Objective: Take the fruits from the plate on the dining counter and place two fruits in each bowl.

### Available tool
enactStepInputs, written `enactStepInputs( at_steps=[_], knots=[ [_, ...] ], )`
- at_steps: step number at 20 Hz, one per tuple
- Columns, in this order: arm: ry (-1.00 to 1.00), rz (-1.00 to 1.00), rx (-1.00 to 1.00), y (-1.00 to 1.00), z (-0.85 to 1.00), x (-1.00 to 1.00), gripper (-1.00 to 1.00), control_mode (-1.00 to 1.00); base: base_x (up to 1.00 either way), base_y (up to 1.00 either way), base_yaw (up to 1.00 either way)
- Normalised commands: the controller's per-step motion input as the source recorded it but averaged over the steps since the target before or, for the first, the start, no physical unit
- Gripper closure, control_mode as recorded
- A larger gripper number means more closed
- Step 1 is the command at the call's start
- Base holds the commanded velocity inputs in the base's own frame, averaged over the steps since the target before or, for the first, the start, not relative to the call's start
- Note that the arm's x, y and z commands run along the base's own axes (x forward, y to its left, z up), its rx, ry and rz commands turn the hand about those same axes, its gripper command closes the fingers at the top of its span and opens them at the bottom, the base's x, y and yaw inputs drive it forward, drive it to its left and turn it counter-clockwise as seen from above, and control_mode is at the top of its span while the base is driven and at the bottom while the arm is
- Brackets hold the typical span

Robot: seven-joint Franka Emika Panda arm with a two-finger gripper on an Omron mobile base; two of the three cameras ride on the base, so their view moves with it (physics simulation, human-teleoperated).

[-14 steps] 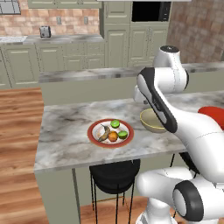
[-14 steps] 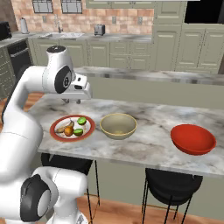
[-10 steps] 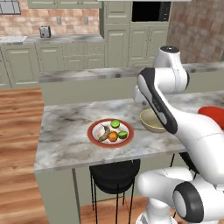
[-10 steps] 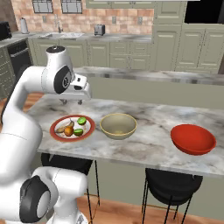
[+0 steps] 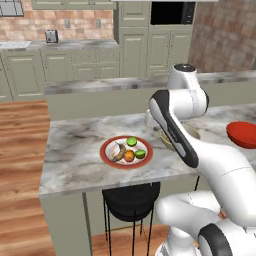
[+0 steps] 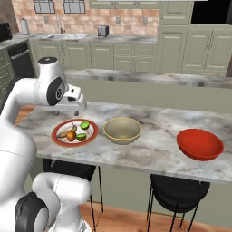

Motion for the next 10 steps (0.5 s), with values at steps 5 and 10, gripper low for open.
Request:
enactStepInputs(
  at_steps=[5, 10],
  knots=[
    [0.0, -0.13, 0.05, 0.32, -0.4, 0.08, -1.0, -1.0, 0.0, 0.0, 0.0],
    [0.0, -0.42, 0.12, 0.04, -0.41, 0.15, -1.0, -1.0, 0.0, 0.0, 0.0]
  ],
)
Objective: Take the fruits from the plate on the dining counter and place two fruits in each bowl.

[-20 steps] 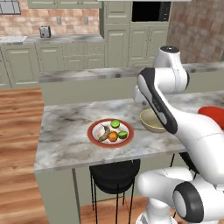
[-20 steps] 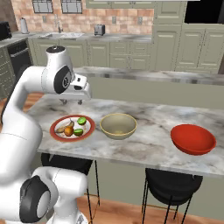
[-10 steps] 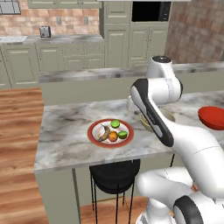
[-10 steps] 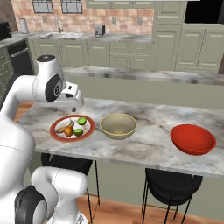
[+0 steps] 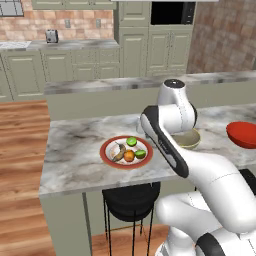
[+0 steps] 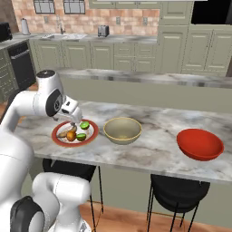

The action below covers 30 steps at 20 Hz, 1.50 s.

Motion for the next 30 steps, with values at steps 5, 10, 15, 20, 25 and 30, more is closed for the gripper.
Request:
enactStepInputs(
  at_steps=[5, 10, 15, 20, 25, 30],
  knots=[
    [0.0, -0.47, 0.14, 0.0, -0.36, 0.3, -1.0, -1.0, 0.0, 0.0, 0.0],
    [0.0, -0.28, 0.04, 0.0, -0.32, 0.41, -1.0, -1.0, 0.0, 0.0, 0.0],
    [0.0, -0.08, 0.0, 0.0, -0.27, 0.51, -1.0, -1.0, 0.0, 0.0, 0.0],
    [0.0, 0.0, 0.0, 0.0, -0.21, 0.46, -1.0, -1.0, 0.0, 0.0, 0.0],
    [0.05, 0.0, 0.04, 0.0, -0.27, 0.31, -1.0, -1.0, 0.0, 0.0, 0.0],
    [0.08, 0.0, 0.1, 0.0, -0.27, 0.1, -1.0, -1.0, 0.0, 0.0, 0.0]
  ],
)
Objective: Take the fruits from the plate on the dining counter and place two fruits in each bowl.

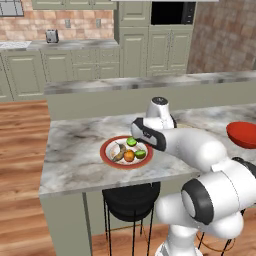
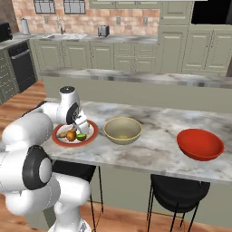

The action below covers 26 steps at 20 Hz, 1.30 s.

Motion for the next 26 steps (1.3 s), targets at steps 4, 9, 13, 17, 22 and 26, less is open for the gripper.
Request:
enactStepInputs(
  at_steps=[4, 9, 13, 17, 22, 26],
  knots=[
    [0.05, 0.02, 0.0, 0.06, -0.3, 0.09, -1.0, -1.0, 0.0, 0.0, 0.0],
    [0.03, 0.01, 0.0, 0.11, -0.32, 0.09, -1.0, -1.0, 0.0, 0.0, 0.0],
    [0.13, 0.0, 0.0, 0.08, -0.28, 0.25, -1.0, -1.0, 0.0, 0.0, 0.0],
    [0.11, 0.0, 0.0, 0.0, -0.27, 0.16, -1.0, -1.0, 0.0, 0.0, 0.0],
    [0.1, 0.0, 0.0, 0.0, -0.24, 0.21, -1.0, -1.0, 0.0, 0.0, 0.0],
    [0.09, 0.0, 0.0, 0.01, -0.23, 0.23, -1.0, -1.0, 0.0, 0.0, 0.0]
  ],
)
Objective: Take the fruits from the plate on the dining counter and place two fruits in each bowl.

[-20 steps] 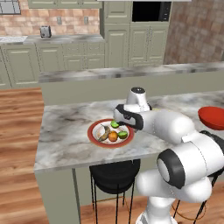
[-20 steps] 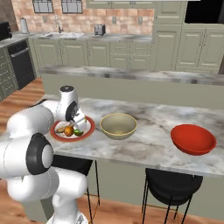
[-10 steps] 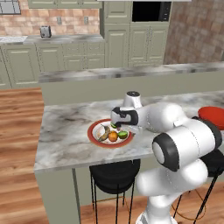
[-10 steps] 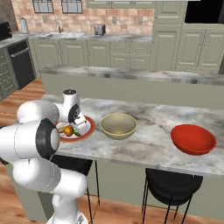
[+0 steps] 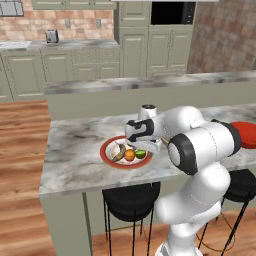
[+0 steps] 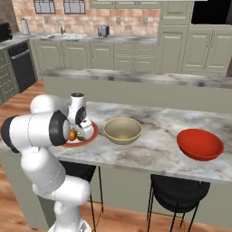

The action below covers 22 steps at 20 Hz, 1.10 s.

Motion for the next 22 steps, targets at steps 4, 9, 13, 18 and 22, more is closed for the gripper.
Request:
enactStepInputs(
  at_steps=[4, 9, 13, 18, 22],
  knots=[
    [0.05, 0.0, 0.0, 0.0, -0.23, 0.21, -1.0, -1.0, 0.0, 0.0, 0.0],
    [0.0, 0.0, 0.0, 0.04, -0.22, 0.1, -1.0, -1.0, 0.0, 0.0, 0.0],
    [0.0, 0.0, 0.0, 0.13, -0.19, -0.04, -1.0, -1.0, 0.0, 0.0, 0.0],
    [0.0, -0.06, 0.0, 0.09, -0.07, -0.11, -1.0, -1.0, 0.0, 0.0, 0.0],
    [0.0, -0.14, 0.0, 0.01, -0.14, -0.15, -1.0, -1.0, 0.0, 0.0, 0.0]
  ],
)
